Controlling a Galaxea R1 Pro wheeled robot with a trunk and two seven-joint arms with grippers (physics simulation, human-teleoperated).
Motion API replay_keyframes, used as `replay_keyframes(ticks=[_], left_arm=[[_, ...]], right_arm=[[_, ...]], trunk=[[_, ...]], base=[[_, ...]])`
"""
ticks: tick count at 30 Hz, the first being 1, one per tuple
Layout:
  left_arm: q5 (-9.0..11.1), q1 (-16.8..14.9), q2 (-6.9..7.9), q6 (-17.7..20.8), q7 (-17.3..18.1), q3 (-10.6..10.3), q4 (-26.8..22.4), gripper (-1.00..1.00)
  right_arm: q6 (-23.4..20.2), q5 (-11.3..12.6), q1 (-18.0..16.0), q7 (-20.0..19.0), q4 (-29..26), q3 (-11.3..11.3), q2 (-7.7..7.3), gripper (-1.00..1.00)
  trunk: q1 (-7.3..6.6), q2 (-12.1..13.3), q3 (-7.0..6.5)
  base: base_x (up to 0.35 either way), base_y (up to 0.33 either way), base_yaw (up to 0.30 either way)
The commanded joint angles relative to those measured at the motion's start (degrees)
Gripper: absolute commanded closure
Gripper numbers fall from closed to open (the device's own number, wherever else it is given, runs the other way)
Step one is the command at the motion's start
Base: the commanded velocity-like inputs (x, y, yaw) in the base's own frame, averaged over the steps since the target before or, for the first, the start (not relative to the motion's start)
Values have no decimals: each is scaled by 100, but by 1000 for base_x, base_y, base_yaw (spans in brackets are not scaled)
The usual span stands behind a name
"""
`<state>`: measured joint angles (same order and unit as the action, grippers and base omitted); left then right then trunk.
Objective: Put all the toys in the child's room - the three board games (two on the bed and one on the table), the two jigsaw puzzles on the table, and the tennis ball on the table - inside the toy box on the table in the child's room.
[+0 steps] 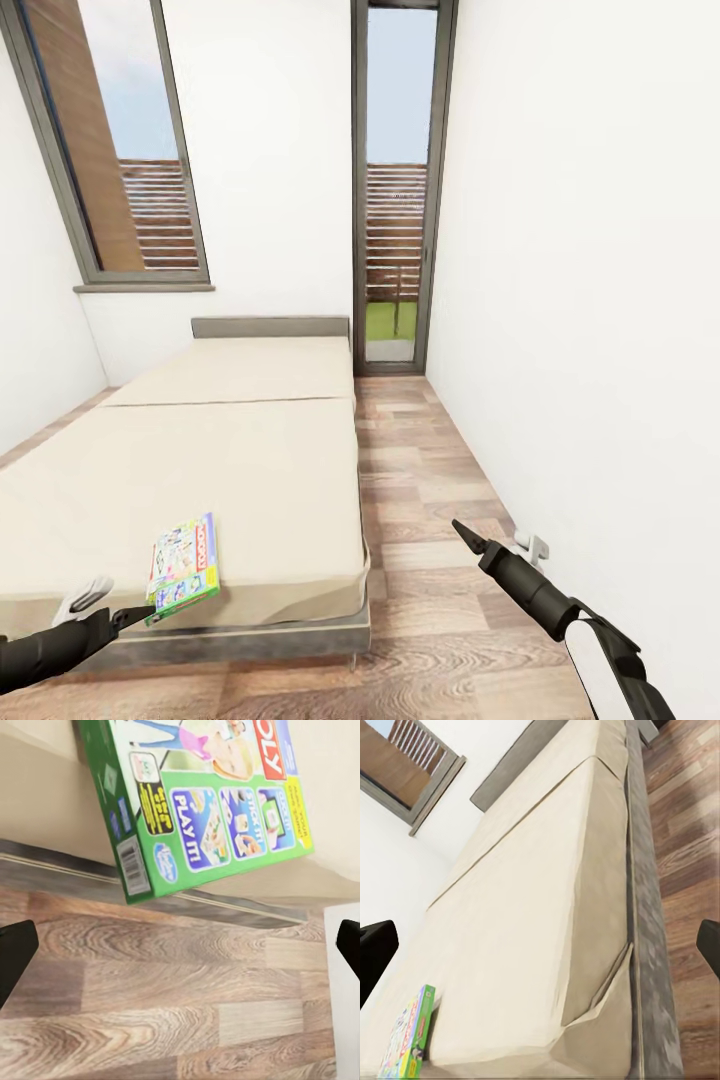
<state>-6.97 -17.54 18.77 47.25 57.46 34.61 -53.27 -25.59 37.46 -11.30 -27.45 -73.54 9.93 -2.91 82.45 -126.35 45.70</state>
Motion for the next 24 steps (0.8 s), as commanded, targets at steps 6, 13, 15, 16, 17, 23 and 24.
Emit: replay_keyframes(ticks=[6, 13, 15, 16, 17, 23, 24], left_arm=[[-53, -11, -3, 20, 79, 19, -6, -100], [-50, -10, 1, 6, 120, 19, -8, -100], [-50, -10, -1, 5, 127, 19, -8, -100], [-50, -9, -2, 5, 129, 19, -8, -100], [-50, -10, -2, 5, 130, 19, -8, -100], [-50, -11, -4, 4, 140, 19, -8, -100], [-50, -9, -5, 4, 141, 19, -8, -100]], right_arm=[[-52, 45, -11, -6, 73, 9, 1, -100], [-52, 48, -12, -6, 84, 9, 1, -100], [-52, 47, -12, -6, 85, 9, 1, -100], [-52, 48, -12, -6, 85, 9, 1, -100], [-52, 48, -13, -6, 85, 9, 1, -100], [-52, 49, -13, -6, 85, 9, 1, -100], [-52, 50, -13, -6, 86, 9, 1, -100]], trunk=[[131, -245, 114], [285, -526, 240], [329, -606, 276], [351, -646, 294], [373, -686, 312], [505, -927, 419], [527, -967, 437]], base=[[0, 0, 0], [0, 0, 0], [0, 0, 0], [0, 0, 0], [0, 0, 0], [0, 0, 0], [0, 0, 0]])
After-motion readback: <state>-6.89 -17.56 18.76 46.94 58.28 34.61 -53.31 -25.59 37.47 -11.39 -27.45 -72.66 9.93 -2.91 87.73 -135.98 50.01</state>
